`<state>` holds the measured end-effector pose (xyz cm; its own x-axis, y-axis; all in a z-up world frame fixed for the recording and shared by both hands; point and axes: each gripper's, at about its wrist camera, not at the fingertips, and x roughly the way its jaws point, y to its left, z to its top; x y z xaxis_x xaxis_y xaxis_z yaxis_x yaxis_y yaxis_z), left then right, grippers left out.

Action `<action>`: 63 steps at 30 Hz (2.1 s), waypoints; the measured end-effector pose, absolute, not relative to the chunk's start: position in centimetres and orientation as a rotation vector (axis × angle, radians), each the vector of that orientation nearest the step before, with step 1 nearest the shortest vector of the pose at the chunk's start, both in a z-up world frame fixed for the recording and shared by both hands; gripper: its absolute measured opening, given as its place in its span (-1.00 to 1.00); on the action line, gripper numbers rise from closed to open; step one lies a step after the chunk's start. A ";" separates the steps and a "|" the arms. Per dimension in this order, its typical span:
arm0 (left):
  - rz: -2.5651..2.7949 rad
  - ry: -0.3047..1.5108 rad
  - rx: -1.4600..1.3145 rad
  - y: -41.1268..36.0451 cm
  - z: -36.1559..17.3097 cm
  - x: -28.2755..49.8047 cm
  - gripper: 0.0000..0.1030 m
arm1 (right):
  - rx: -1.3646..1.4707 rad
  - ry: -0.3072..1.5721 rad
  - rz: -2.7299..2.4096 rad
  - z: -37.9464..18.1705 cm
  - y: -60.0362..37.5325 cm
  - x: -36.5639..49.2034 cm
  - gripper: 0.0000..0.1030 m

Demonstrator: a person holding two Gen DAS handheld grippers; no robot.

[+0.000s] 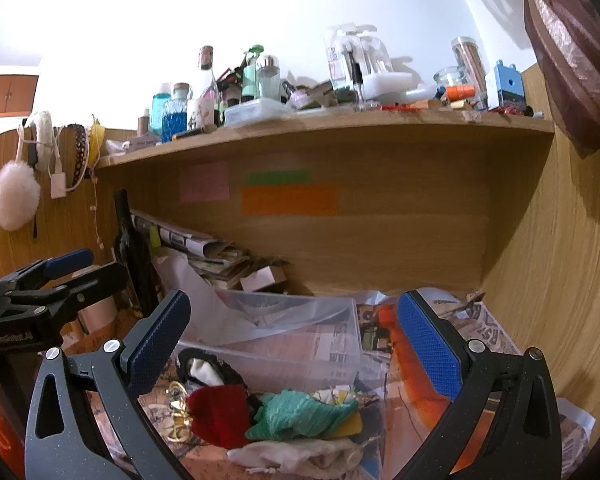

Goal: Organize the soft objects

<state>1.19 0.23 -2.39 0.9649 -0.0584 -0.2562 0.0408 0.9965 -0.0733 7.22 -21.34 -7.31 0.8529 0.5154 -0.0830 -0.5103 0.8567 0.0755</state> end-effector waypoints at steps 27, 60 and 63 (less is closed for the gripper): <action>-0.027 0.685 -0.130 3.3 -13.3 9.6 0.01 | 0.042 0.538 0.650 -16.1 -20.1 14.6 0.01; -0.019 0.391 -0.106 3.3 -4.9 7.1 -0.75 | 0.046 0.310 0.624 -11.0 -20.6 13.2 -0.79; -0.004 0.354 -0.106 3.7 -3.8 7.3 -0.75 | 0.052 0.294 0.621 -10.5 -20.6 13.3 -0.79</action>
